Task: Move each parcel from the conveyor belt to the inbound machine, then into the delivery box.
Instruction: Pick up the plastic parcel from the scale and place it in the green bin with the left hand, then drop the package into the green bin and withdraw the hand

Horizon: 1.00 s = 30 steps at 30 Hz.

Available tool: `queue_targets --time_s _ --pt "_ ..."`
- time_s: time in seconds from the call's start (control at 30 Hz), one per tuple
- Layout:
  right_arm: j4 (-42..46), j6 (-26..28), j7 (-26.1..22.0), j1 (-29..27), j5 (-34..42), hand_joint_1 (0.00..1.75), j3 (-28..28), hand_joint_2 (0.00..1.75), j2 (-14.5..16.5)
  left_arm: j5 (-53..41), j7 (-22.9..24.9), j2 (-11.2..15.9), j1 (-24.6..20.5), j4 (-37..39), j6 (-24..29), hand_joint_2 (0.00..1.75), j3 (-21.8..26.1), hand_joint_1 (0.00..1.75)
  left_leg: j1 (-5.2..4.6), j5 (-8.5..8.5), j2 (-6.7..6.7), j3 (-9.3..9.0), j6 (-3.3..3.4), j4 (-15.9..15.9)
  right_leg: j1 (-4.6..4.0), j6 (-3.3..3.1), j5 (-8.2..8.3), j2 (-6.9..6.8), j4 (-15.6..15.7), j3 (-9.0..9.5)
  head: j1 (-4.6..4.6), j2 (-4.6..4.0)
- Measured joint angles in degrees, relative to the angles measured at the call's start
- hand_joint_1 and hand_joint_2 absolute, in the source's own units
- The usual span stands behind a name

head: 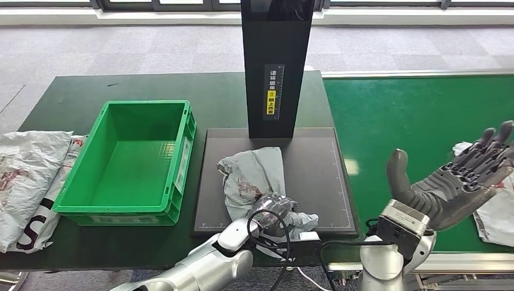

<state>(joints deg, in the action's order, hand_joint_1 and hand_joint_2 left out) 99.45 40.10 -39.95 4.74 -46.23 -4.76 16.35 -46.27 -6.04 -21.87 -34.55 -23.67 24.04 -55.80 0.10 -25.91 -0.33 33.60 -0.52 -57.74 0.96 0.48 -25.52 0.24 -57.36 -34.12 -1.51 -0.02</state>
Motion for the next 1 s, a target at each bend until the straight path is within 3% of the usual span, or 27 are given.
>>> queue_targets --time_s 0.13,0.3,0.47,0.63,0.8,1.0 --pt "0.0 0.0 0.0 -0.02 0.0 0.0 0.09 1.75 0.0 0.13 0.04 0.06 -0.21 0.25 0.87 1.75 0.06 1.75 0.0 -0.04 0.0 0.03 0.0 0.0 0.0 0.01 -0.03 0.0 0.0 -0.02 0.0 0.0" --pt "0.0 0.0 0.0 -0.08 0.08 0.0 0.14 1.75 0.0 1.53 -2.09 2.52 -0.11 -2.65 9.13 1.75 3.31 1.75 0.0 -0.02 0.01 0.07 -0.02 0.0 0.0 0.0 -0.02 0.01 -0.01 -0.1 0.0 0.0" --pt "0.02 -0.01 0.0 -0.15 0.27 0.0 0.36 1.75 0.0 -4.78 -1.59 7.45 2.96 -15.43 10.52 1.75 11.19 1.75 0.02 -0.01 0.01 0.08 -0.05 0.0 -0.02 -0.03 -0.02 0.03 -0.04 -0.15 0.0 0.0" --pt "0.01 0.0 0.0 -0.23 0.85 0.0 1.0 1.75 0.0 -17.74 -1.24 9.77 8.94 -30.38 15.04 1.75 20.3 1.75 0.02 -0.04 -0.01 0.2 -0.07 0.0 -0.01 -0.02 -0.05 0.04 -0.04 -0.25 0.0 0.0" --pt "0.02 0.0 0.0 -0.24 1.19 0.0 1.18 1.75 0.0 -21.04 -11.46 9.05 13.23 -43.38 16.09 1.75 30.39 1.75 0.01 -0.11 -0.02 0.26 -0.08 0.0 0.0 -0.03 -0.09 0.04 -0.02 -0.29 0.0 0.0" --pt "0.02 -0.01 0.0 -0.23 1.22 0.0 1.22 1.75 0.02 -23.04 -23.55 4.61 16.34 -52.51 16.09 1.75 41.42 1.75 0.01 -0.12 -0.01 0.26 -0.07 0.0 0.0 -0.03 -0.09 0.03 -0.01 -0.29 0.0 0.0"
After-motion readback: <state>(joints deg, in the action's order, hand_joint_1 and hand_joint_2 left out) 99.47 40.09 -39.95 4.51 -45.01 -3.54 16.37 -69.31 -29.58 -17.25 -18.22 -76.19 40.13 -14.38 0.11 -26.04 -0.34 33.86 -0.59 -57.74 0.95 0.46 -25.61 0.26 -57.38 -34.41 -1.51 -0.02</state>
